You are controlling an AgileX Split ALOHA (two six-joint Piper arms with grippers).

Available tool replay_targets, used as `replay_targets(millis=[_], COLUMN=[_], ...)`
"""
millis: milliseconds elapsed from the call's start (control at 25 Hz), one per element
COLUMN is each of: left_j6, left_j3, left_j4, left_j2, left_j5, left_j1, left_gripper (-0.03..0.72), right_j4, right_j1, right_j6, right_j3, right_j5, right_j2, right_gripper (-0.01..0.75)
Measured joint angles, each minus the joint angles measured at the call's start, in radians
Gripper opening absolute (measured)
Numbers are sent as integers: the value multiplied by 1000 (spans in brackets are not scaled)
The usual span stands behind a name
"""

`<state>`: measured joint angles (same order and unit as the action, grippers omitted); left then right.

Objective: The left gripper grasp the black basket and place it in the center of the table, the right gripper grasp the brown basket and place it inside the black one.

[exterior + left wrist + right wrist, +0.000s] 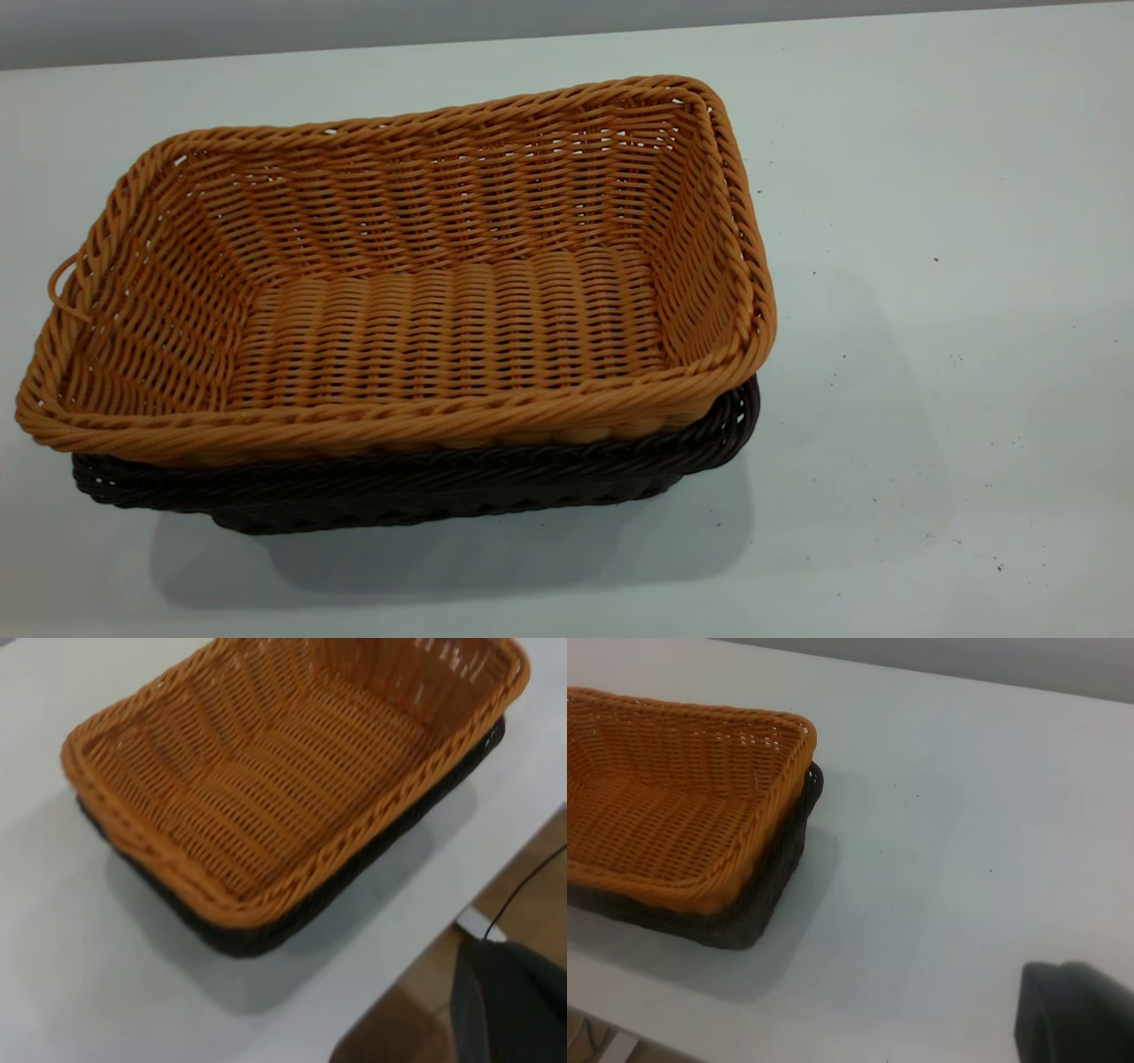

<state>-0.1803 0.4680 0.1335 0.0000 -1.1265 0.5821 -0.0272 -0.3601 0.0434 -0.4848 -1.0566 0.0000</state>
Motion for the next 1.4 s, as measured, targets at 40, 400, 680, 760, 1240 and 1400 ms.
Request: replay_targets(millis=[40,400,680,760,1240,1400], left_j6=[0,1,1,1,-2,-2], left_j3=[-12,-17,-16,-16,-16,-16], left_j4=[0,-1,-1,-1,-1,-1], left_j2=[0,0,0,0,0,0], left_j5=[21,45,43,43,43,43], left_j1=[0,0,0,0,-353,-492], left_gripper=[-1,-1,-1,-1,-1,-1], right_j4=[0,0,0,0,0,-1], right_j1=[0,0,0,0,0,36], right_j6=[0,0,-1,-1,1,1], right_j3=[0,0,0,0,0,0], right_j5=[0,0,0,0,0,0], right_j2=[0,0,0,0,0,0], right_gripper=[0,0,0,0,0,0])
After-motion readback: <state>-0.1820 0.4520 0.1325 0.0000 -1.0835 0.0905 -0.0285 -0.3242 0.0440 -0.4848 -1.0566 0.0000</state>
